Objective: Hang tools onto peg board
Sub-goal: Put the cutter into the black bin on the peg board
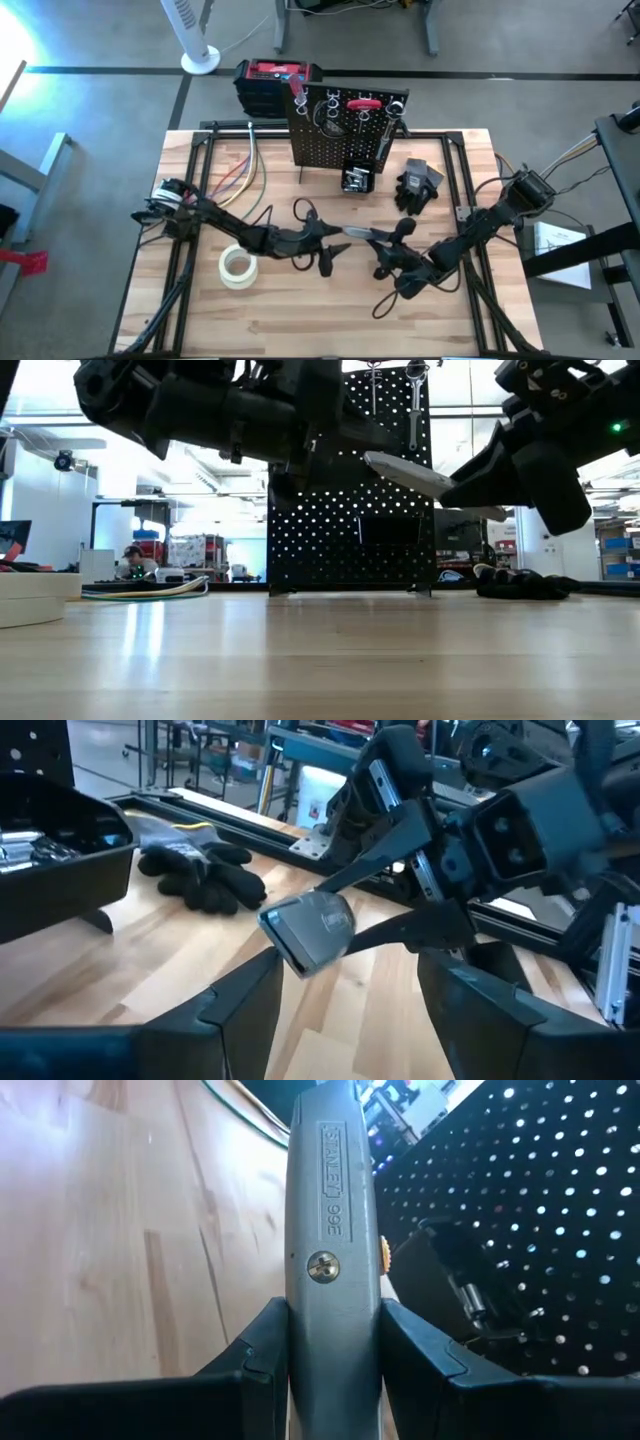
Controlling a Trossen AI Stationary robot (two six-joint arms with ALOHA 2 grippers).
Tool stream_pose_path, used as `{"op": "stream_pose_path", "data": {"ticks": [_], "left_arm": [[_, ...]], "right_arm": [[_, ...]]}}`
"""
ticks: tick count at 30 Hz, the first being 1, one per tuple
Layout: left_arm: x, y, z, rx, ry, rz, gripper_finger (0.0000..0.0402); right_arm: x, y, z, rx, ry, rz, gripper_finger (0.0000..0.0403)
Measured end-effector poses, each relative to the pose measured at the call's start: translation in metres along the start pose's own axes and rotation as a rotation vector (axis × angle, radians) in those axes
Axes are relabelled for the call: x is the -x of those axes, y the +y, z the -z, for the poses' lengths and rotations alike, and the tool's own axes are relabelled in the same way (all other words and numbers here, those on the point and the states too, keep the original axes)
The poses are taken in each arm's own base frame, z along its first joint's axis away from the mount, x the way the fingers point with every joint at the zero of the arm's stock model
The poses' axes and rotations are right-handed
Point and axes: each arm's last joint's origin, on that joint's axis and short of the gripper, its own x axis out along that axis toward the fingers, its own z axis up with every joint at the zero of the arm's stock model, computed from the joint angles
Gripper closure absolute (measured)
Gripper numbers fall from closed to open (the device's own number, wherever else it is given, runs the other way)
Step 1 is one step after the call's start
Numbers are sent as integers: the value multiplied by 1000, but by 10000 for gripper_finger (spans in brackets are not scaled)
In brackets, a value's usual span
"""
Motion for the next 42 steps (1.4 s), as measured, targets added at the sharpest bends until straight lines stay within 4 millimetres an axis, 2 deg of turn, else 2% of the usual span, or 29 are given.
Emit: {"op": "stream_pose_path", "data": {"ticks": [5,13,17,33,35,42], "left_arm": [[-5,-1,-4,-20,11,-10,201],[-8,3,-7,-14,13,-22,310],[-8,2,-7,-9,9,-18,343],[-8,2,-7,-36,17,-16,344],[-8,2,-7,-39,18,-17,329],[-11,1,-11,-45,7,-22,236]], "right_arm": [[0,0,-6,23,-7,1,306],[1,-1,-15,57,-16,3,306],[0,-1,-15,68,-15,10,306],[0,-1,-16,67,-15,5,306],[0,-1,-16,78,-16,5,306],[1,0,-17,81,-21,-1,306]]}}
